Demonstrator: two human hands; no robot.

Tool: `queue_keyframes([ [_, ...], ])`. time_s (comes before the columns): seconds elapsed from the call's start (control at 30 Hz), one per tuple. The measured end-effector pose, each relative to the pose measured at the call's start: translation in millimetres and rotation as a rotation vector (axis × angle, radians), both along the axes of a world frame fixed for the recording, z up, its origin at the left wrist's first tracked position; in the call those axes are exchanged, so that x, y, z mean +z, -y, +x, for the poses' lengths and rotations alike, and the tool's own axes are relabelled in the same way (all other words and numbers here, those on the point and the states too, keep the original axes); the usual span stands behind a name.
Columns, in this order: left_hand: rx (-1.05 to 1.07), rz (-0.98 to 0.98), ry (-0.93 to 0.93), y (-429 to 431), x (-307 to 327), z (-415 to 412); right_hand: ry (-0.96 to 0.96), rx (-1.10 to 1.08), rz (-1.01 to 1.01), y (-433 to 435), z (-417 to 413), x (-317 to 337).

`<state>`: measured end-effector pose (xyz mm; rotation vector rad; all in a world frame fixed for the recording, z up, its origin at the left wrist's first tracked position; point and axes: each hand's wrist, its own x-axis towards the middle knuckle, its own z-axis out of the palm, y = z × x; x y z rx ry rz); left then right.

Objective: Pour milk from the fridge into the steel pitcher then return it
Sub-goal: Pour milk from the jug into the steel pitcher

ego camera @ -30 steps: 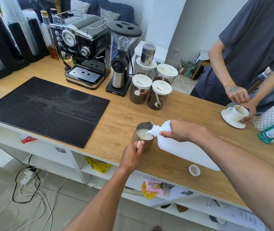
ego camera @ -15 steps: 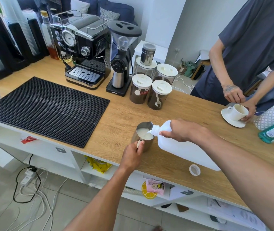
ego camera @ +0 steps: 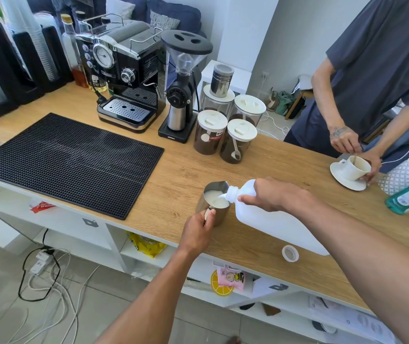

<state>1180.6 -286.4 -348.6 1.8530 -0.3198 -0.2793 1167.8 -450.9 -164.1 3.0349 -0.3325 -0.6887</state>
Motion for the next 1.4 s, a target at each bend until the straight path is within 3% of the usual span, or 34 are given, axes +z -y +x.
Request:
queue_keyframes([
  [1.4, 0.001, -0.002, -0.005, -1.0, 3.6, -1.0, -0.004, -0.008, 0.017, 1.3, 0.9, -0.1],
])
